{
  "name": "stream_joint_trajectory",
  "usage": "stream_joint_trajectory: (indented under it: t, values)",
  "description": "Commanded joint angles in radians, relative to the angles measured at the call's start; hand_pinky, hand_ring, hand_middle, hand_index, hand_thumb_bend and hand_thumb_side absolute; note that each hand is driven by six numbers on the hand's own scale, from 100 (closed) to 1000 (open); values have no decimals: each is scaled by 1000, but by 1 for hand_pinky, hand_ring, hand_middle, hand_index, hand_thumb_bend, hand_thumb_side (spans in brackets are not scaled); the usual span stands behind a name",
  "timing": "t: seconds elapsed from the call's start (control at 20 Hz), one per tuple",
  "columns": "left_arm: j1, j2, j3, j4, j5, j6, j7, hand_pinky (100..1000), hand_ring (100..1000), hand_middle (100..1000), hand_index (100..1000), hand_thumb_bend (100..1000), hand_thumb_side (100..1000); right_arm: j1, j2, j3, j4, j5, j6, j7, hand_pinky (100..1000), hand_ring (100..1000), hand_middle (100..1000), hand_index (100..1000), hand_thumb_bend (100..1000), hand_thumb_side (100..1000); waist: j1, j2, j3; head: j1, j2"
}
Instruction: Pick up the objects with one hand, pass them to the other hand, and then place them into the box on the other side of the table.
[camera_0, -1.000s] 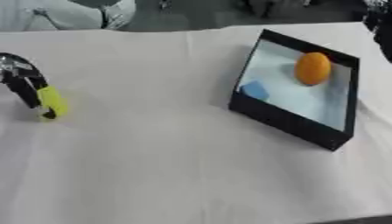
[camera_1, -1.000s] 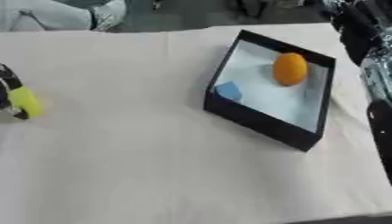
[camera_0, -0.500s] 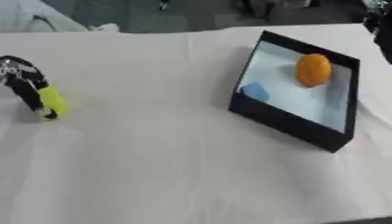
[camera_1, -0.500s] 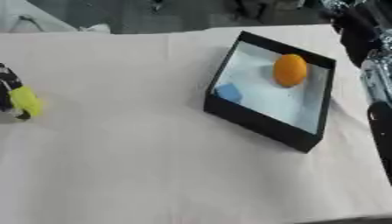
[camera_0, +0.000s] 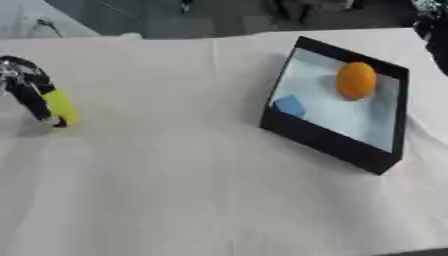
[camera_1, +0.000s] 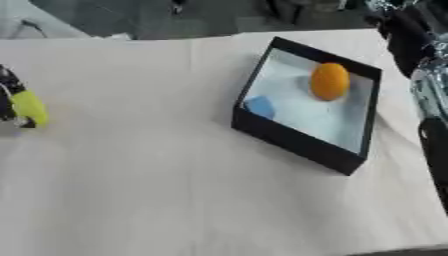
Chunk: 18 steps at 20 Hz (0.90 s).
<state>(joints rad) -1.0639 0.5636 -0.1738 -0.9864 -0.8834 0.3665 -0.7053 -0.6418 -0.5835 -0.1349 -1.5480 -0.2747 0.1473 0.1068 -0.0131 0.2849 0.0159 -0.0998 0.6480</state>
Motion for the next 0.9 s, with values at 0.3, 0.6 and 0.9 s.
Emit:
stream_joint_trajectory:
  t: [0.3,0.6,0.9]
  values:
    - [144,62,11,-355,393,75,282,837,658,585,589,146,100,-34,-68,-10,-36,101,-29,64,1000,1000,1000,1000,100,477,-9,-31,5,-13,-14]
    - [185,13,-13,-446,557,56,435,834,633,575,594,100,100,-108,-122,17,-7,186,-62,122,1000,1000,1000,1000,100,401,-16,-31,9,-27,-18]
    - [252,-121,-27,-534,656,-12,595,839,609,556,587,100,100,-215,-139,95,43,405,-81,227,1000,1000,1000,1000,100,257,-21,-31,8,-33,-16]
